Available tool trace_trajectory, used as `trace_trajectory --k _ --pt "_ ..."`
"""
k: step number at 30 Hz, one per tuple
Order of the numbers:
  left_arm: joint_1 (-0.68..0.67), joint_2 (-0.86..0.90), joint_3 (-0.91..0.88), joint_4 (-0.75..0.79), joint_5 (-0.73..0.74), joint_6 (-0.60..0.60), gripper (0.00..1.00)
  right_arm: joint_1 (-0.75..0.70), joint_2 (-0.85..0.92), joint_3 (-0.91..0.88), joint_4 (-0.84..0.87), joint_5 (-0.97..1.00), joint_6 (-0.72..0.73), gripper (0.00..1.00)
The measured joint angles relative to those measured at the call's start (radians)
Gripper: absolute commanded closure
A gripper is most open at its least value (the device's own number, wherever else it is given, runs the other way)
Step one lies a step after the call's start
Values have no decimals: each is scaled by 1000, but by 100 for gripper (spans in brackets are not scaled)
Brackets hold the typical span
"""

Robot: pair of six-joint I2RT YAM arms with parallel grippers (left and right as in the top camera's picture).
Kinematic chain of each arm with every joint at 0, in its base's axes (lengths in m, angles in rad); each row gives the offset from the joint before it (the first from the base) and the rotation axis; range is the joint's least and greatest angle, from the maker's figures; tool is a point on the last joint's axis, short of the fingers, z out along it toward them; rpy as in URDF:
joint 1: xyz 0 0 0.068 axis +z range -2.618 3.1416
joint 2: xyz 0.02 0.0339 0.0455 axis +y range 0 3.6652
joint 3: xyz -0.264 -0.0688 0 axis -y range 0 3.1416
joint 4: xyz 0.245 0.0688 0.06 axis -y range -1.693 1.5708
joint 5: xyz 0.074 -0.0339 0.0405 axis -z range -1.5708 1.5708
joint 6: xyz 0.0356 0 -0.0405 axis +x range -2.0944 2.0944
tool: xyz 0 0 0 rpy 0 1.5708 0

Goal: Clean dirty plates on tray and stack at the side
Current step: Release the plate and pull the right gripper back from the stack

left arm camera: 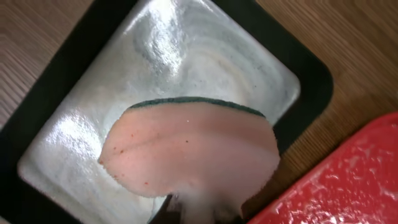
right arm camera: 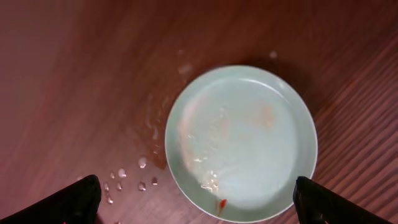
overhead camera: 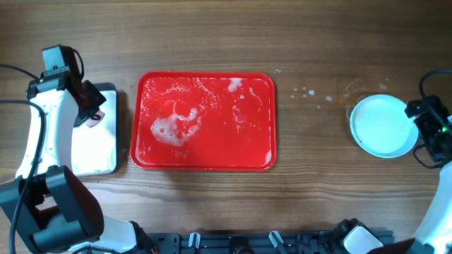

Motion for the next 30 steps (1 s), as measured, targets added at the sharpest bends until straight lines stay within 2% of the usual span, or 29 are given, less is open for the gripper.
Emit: trace_trajectory --k 2,5,7,8,9,19,24,30 --pt "10 0 -15 18 -9 -5 84 0 -10 0 -10 0 -2 0" --pt "34 1 -57 57 -23 -17 70 0 -9 0 -37 0 -10 0" --pt "52 1 -87 69 -23 -29 38 0 -8 0 -48 0 -23 0" --pt "59 2 -95 69 -23 -28 16 0 -8 0 -51 0 -25 0" --pt "66 2 -103 71 -24 -33 0 0 -8 0 -51 0 -28 0" --pt "32 -19 -108 78 -15 -37 0 0 -10 0 -84 -127 -123 1" --pt "-75 -223 -105 78 -6 -23 0 0 -67 15 -188 -262 -261 1" --pt "-152 -427 -88 80 -4 -23 0 3 -203 145 -377 -314 -397 0"
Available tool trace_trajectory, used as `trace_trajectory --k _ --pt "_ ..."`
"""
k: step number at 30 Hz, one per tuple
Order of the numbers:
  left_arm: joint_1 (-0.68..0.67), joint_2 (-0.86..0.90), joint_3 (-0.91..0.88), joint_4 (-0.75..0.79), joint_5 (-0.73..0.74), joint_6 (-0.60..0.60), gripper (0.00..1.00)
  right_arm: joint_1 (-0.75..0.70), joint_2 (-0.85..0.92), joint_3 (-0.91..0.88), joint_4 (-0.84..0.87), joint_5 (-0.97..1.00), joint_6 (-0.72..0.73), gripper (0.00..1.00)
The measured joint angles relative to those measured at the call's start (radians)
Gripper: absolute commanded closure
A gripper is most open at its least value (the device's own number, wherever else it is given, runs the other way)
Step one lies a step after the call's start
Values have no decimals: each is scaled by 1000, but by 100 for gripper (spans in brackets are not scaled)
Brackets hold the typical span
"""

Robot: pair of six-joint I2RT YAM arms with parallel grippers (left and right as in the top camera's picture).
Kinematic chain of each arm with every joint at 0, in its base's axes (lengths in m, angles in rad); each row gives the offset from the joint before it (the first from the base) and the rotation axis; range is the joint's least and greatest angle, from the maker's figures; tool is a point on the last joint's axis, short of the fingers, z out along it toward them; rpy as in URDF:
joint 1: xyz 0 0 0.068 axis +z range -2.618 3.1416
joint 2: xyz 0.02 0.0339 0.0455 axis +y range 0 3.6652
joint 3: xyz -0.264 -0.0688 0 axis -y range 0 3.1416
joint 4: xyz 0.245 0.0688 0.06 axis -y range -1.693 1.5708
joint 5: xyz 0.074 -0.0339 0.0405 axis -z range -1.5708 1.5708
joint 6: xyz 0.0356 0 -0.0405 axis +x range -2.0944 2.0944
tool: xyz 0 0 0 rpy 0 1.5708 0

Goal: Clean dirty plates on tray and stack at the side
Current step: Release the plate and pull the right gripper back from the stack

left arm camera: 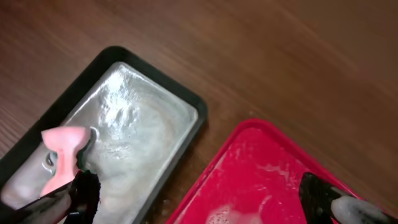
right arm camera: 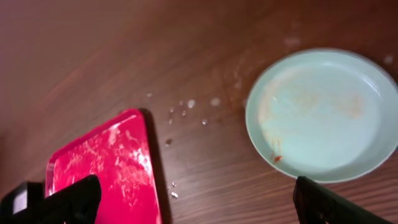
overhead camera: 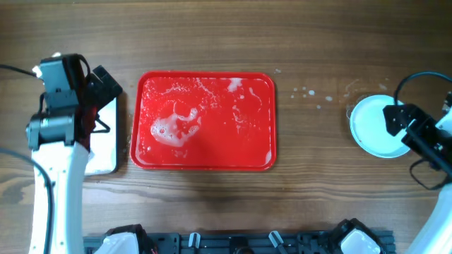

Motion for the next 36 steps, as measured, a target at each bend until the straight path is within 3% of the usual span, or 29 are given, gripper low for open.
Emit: trace_trajectory --k 5,12,14,17,20,28,31,36 --pt "-7 -8 0 -1 0 0 0 70 -131 66 -68 -11 -40 1" --pt "-7 -8 0 -2 0 0 0 332 -253 159 -219 2 -79 0" --pt "-7 -8 0 -2 0 0 0 367 -251 161 -252 4 -13 0" --pt "-7 -8 0 -2 0 0 0 375 -251 161 -278 34 205 0" --pt "-7 -8 0 -2 0 0 0 375 -251 161 -259 56 232 0" --pt "-7 -8 0 -2 0 0 0 385 -253 160 -93 75 -6 0" --pt "-7 -8 0 -2 0 0 0 452 -279 114 108 100 -50 0" --pt "-7 -8 0 -2 0 0 0 627 -422 -171 552 182 -39 0"
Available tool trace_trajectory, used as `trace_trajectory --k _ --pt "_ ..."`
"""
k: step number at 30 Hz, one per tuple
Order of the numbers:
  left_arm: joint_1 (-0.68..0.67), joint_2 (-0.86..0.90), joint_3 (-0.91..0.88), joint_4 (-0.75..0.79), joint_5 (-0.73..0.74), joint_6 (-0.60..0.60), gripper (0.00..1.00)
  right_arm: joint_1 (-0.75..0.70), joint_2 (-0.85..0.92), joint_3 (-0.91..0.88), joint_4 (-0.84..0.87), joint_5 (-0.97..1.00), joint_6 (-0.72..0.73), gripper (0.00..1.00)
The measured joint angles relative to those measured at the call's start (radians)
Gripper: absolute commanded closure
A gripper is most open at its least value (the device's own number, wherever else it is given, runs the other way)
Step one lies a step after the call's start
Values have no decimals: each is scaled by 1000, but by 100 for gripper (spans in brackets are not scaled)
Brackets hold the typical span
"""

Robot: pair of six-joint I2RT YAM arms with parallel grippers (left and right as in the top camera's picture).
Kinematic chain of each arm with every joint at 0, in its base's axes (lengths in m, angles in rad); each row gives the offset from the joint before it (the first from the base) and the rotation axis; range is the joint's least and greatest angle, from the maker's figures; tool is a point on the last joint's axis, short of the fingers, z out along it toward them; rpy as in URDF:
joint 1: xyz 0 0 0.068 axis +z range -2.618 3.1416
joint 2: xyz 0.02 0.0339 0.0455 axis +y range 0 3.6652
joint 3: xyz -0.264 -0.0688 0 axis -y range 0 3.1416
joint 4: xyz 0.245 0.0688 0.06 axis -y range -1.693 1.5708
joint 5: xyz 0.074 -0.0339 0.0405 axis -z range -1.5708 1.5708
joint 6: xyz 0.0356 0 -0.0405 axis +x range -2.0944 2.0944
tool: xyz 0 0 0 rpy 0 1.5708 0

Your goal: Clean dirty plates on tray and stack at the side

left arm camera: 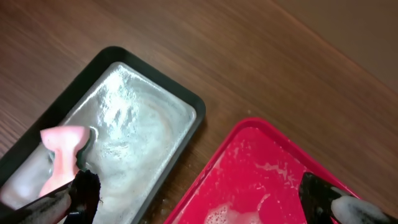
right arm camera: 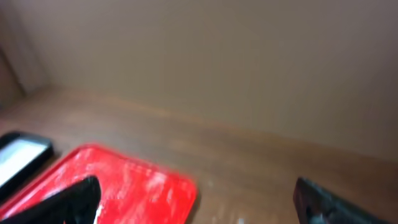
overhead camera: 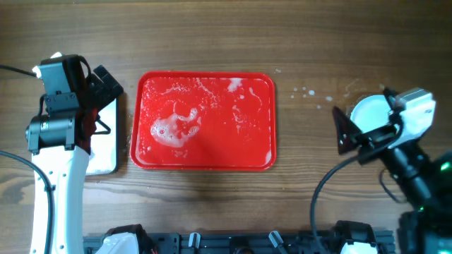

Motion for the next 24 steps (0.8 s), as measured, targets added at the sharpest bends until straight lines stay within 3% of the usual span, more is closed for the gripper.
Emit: trace_trajectory --k 5,9,15,24 --pt "0 0 0 -1 0 0 0 58 -181 -486 390 88 165 0" --pt "0 1 0 0 0 0 0 90 -333 -710 481 111 220 0" --pt "0 1 0 -2 0 0 0 149 -493 -872 516 198 238 0" --pt "0 2 0 -2 0 0 0 157 -589 -971 544 277 246 0"
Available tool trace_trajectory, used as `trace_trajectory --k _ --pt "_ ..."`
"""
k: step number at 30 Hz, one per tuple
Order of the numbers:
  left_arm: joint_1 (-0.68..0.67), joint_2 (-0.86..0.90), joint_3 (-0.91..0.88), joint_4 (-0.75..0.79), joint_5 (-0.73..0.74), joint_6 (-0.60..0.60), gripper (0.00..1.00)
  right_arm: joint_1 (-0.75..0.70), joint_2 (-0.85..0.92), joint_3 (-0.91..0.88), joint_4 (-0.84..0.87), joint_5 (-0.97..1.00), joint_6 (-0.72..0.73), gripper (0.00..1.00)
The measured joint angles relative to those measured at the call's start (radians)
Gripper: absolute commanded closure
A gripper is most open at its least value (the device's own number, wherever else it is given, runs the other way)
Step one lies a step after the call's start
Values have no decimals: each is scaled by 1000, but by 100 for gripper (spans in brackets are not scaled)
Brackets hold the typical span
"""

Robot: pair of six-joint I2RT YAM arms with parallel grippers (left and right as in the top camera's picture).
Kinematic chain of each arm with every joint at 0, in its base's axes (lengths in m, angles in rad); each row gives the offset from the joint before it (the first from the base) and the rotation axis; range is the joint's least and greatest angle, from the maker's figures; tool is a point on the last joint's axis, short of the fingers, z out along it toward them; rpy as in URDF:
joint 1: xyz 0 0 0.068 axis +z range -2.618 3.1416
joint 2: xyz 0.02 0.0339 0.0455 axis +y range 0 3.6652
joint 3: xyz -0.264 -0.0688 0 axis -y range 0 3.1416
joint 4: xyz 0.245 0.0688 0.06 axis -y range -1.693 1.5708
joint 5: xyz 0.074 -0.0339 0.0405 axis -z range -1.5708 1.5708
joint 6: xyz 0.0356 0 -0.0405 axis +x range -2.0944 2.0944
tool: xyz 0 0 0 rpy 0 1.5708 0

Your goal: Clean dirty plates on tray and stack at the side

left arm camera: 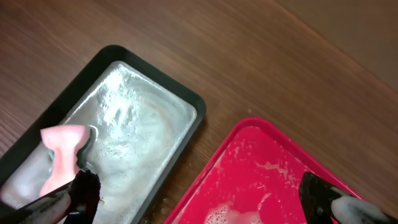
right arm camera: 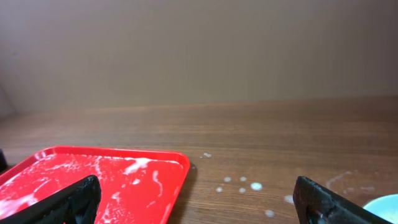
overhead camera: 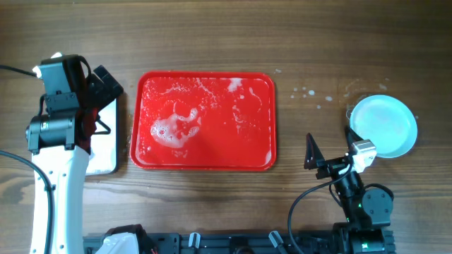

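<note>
One pale blue plate (overhead camera: 383, 125) sits alone on the wood at the far right; only its rim (right arm camera: 384, 213) shows in the right wrist view. The red tray (overhead camera: 203, 121) in the middle holds only foam and water. My left gripper (left arm camera: 199, 200) hangs open and empty above the gap between the soapy basin (left arm camera: 134, 134) and the tray's left end (left arm camera: 261, 180). A pink sponge (left arm camera: 62, 152) lies in the basin. My right gripper (right arm camera: 199, 202) is open and empty, low near the table's front, looking level across the wood toward the tray (right arm camera: 93, 177).
White foam droplets (overhead camera: 307, 93) dot the wood between the tray and the plate. The basin (overhead camera: 102, 152) stands left of the tray, partly under my left arm. A black rail runs along the front edge.
My right arm has moved from beside the plate to the table's front right, and the plate now shows whole from overhead. The left arm, sponge and tray have not moved.
At first the pink sponge hung close under my left wrist over the basin, and my open right gripper was above the plate. Then the sponge lay in the basin with the left gripper open above. The right arm was away from the plate, now low at the front.
</note>
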Motion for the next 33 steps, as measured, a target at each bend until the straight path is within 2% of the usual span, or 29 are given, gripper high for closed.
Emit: trace_trajectory --k 20,24,27,30,33 --pt "-10 -15 0 0 0 0 0 0 -1 0 1 5 0 0" --pt "-90 -138 -3 0 -7 0 0 0 -1 0 1 5 0 0" --pt "-155 -304 -13 -11 -17 0 0 0 -2 0 1 5 0 0" --pt "-163 -497 -52 -48 -24 0 0 0 -2 0 1 5 0 0" --pt "-150 -653 -135 -18 -27 0 0 0 -3 0 1 5 0 0"
